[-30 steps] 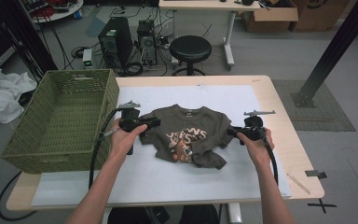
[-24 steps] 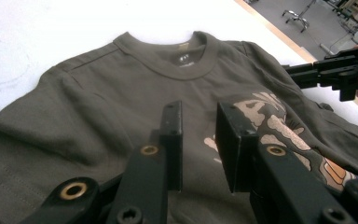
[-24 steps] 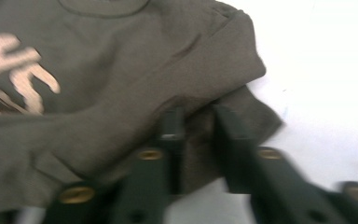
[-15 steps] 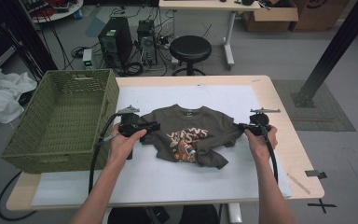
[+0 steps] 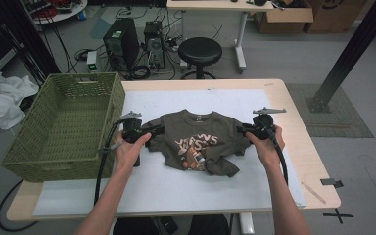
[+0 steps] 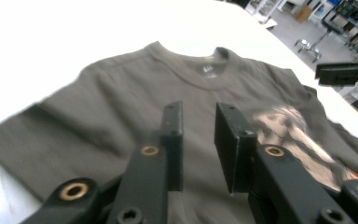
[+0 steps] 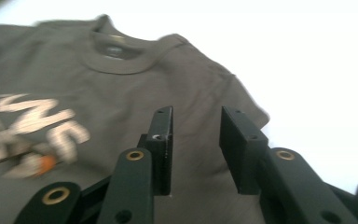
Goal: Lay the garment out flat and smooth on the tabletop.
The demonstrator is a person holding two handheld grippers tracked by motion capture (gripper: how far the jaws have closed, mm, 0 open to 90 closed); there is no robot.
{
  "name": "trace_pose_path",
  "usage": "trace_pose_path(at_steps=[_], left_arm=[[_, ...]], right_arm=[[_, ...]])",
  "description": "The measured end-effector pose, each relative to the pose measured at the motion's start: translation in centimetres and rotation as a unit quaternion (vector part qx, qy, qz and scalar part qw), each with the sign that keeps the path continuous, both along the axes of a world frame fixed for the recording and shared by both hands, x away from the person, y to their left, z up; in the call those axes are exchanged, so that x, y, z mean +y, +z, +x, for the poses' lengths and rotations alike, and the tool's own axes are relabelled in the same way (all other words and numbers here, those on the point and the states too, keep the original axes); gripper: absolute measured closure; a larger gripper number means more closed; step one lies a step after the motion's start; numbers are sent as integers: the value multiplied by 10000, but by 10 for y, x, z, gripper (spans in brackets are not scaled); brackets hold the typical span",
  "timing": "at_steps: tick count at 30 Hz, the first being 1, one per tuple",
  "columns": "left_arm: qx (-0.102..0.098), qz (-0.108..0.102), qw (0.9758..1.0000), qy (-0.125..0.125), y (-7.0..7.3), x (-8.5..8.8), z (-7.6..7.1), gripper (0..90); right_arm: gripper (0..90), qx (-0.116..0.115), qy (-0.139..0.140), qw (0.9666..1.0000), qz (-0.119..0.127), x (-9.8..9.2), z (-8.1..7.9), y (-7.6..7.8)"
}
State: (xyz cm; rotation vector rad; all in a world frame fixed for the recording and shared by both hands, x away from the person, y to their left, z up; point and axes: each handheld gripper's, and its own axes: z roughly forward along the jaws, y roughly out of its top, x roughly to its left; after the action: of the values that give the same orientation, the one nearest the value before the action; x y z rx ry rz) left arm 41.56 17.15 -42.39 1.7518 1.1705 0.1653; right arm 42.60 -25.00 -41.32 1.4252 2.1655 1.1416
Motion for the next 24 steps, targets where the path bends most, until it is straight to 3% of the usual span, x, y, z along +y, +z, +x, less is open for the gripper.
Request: trace_pose_path(at_steps=[1,5,6,10,14,15,17,19,21,24], left_arm=[[80,217,9997,-30,-1,-3,12,706],[53,234,9995,196,1,-5,39,658],[40,296,9992,247,2,-5,46,654],[-46,879,9958,256,0,-7,79,656],[-190,1325,9909,150,-9,-10,94,642],[-186,1381,9902,103,-12,-11,94,647],[-54,1552,9878,-62,-21,-14,94,646],[-197,1553,9877,-57,-24,-15,91,646],[-195,1562,9875,-84,-24,-15,91,662],[-17,1266,9918,-187,-25,-16,91,824]], right_arm=[[642,49,-4,10000,-19,0,4,-1],[626,379,-211,9991,-29,-3,27,-15],[618,378,-243,9990,-12,-3,30,-16],[590,219,-322,9991,-174,-2,38,-18],[537,255,-309,9986,-341,0,42,-24],[519,317,-229,9980,-499,3,42,-27],[511,191,-181,9970,-726,8,41,-28],[619,125,-62,9964,-834,13,39,-28],[713,70,59,9964,-844,19,38,-28],[844,114,212,9965,-802,23,38,-27]])
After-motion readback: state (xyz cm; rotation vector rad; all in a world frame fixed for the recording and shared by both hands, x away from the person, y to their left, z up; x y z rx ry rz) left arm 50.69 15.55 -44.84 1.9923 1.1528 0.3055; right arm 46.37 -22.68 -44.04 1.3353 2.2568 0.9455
